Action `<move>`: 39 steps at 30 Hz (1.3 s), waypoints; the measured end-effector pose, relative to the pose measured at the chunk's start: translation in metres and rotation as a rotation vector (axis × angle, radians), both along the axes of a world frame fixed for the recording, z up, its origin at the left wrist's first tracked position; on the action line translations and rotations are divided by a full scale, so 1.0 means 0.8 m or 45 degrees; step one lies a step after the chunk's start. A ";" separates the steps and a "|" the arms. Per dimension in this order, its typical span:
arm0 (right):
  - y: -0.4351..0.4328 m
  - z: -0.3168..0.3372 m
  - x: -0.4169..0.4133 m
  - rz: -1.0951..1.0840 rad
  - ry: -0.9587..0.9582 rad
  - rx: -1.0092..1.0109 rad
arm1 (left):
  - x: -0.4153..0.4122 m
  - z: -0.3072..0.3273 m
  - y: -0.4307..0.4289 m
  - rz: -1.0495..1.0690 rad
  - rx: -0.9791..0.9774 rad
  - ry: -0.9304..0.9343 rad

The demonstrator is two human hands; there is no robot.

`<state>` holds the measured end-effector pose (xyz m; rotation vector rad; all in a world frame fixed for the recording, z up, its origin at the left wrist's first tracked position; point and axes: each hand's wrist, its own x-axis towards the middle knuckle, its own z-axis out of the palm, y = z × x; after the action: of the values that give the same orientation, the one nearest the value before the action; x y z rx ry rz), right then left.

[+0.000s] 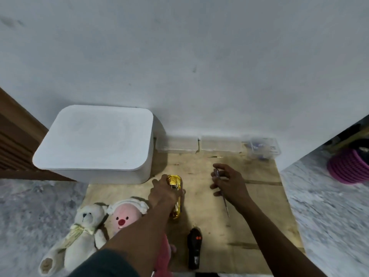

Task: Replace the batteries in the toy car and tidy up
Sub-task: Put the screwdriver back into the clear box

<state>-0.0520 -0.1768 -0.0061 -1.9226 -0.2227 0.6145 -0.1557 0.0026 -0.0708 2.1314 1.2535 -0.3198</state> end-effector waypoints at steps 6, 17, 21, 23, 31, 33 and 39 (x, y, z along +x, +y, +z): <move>0.000 -0.008 0.019 0.008 0.049 0.037 | 0.002 -0.013 -0.003 0.003 0.055 -0.004; 0.026 -0.031 0.051 0.073 -0.055 -0.051 | 0.037 0.027 0.002 -0.146 0.202 -0.380; 0.055 -0.038 0.071 0.138 -0.080 -0.121 | 0.074 0.058 0.034 -0.316 0.264 -0.420; 0.074 -0.042 0.081 0.175 -0.075 -0.157 | 0.094 0.067 0.055 -0.399 0.331 -0.383; 0.143 -0.058 0.131 0.576 -0.499 -0.542 | 0.136 0.049 0.109 -0.538 0.429 -0.191; 0.159 -0.063 0.139 0.652 -0.588 -0.637 | 0.148 0.036 0.121 -0.600 0.464 -0.143; 0.187 -0.087 0.148 0.823 -0.727 -0.878 | 0.165 0.008 0.134 -0.671 0.513 0.045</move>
<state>0.0666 -0.0272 -0.0755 -2.6861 -1.1513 0.5777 -0.0234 0.1099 -0.0646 2.8074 0.7995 -0.3462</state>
